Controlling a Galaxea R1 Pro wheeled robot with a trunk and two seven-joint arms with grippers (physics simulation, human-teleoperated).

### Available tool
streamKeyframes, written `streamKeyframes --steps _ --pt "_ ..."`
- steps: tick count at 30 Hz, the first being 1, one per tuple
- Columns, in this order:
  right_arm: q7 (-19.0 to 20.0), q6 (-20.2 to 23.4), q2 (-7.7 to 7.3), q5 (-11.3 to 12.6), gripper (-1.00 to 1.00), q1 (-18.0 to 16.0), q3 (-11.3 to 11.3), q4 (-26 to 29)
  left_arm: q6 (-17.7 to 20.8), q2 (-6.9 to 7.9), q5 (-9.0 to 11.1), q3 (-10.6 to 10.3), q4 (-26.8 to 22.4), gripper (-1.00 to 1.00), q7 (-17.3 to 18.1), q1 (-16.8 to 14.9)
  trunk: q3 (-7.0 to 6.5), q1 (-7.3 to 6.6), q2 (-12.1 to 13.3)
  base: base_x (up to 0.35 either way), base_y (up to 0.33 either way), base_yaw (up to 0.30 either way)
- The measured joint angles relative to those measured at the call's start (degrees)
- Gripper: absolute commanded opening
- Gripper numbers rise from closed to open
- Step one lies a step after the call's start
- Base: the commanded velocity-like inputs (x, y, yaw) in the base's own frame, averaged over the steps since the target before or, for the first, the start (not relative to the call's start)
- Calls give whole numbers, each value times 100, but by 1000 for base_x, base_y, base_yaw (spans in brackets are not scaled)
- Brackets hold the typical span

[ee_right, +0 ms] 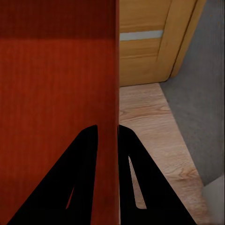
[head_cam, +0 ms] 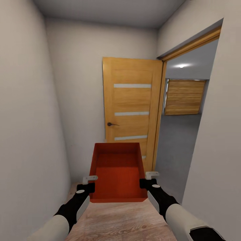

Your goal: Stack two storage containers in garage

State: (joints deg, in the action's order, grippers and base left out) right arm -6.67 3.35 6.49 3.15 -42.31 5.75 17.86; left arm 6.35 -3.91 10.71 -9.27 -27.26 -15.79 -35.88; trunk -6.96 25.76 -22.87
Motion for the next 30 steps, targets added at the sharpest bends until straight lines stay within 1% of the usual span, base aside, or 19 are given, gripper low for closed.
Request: streamKeyframes --steps 30 --pt "-1 0 0 0 -100 1 -1 0 1 -1 -1 0 -1 -100 -1 1 0 0 0 0 0 -243"
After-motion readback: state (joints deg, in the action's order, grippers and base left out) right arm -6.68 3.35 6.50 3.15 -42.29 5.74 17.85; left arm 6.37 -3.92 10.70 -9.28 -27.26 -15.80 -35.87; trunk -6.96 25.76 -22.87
